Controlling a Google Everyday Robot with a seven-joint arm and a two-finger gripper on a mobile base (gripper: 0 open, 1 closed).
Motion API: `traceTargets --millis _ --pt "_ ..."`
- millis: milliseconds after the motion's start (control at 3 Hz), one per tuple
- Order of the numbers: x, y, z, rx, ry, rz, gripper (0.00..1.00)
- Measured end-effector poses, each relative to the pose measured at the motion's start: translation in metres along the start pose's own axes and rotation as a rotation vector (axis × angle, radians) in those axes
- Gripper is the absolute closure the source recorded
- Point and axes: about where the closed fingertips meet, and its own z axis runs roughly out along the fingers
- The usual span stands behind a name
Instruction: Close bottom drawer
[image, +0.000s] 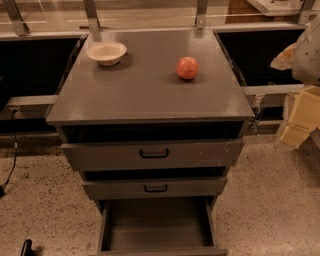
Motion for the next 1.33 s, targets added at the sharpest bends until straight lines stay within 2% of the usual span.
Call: traceTargets --millis 333,667,1000,1333 --pt "0.0 0.0 0.0 0.0 0.0 0.0 0.0" --pt "-0.002 -0.002 0.034 -0.043 -0.018 -0.008 0.0" --pt "-0.011 0.017 0.072 -0.078 -0.081 -0.048 0.0" --pt "-0.013 0.058 0.139 -0.119 -0.157 -0.074 0.0"
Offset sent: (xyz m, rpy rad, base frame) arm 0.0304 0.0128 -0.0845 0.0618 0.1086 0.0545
